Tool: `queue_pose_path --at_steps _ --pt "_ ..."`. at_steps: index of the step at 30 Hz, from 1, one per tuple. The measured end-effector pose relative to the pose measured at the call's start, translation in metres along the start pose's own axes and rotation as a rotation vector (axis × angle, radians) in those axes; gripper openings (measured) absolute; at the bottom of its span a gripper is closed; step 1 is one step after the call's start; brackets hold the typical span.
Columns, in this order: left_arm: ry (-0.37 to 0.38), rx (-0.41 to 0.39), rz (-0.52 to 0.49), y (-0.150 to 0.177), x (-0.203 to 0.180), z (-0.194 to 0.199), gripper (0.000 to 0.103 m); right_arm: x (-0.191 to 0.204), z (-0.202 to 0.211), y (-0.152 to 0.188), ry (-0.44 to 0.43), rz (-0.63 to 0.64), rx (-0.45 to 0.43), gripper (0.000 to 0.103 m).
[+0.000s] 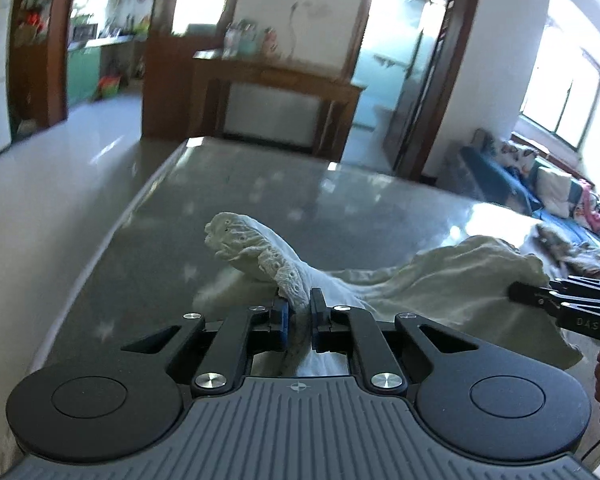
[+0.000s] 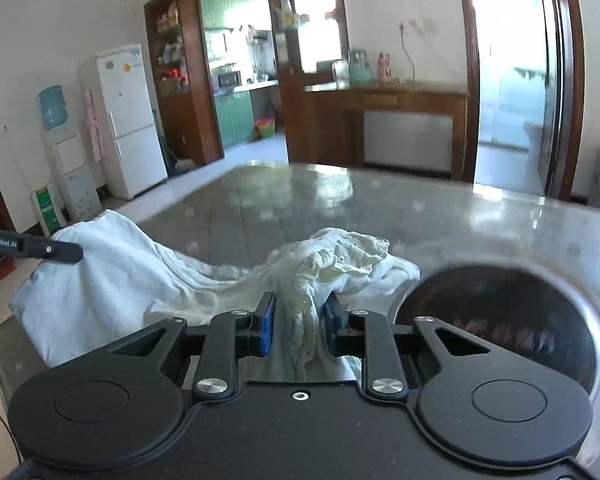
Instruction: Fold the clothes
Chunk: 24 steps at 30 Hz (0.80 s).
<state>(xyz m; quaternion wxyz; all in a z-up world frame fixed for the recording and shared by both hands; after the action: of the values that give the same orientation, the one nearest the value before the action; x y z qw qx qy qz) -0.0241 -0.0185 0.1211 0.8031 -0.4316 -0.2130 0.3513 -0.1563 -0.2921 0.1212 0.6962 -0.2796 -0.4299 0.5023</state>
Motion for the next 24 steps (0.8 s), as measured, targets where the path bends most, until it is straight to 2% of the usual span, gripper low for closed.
queue_pose_path --at_steps 10,13,19,24 --pt "-0.064 -0.097 -0.052 -0.089 -0.007 -0.016 0.01 0.002 -0.001 -0.074 0.059 0.113 -0.129 0.027" --pt "-0.102 -0.116 -0.083 -0.104 -0.012 -0.025 0.01 0.001 -0.01 -0.088 0.075 0.137 -0.145 0.027" --pt "-0.178 -0.07 -0.128 -0.11 -0.024 -0.07 0.01 -0.006 -0.051 -0.09 0.118 0.173 -0.134 0.027" --pt "-0.19 0.017 -0.095 -0.089 -0.02 -0.116 0.01 -0.015 -0.09 -0.072 0.152 0.174 -0.083 0.027"
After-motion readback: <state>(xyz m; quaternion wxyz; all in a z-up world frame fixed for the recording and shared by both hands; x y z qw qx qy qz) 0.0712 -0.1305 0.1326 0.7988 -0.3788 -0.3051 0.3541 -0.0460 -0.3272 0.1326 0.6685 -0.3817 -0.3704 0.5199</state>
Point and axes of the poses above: each gripper's, at about its wrist camera, not at the fingertips, and z roughly against the way its jaws point, x to its left, y to its underside, the point moved 2 cm from there along -z, roughly the way its jaws point, and after that the axes turned 15 degrees about -z, right-handed, at the moved point
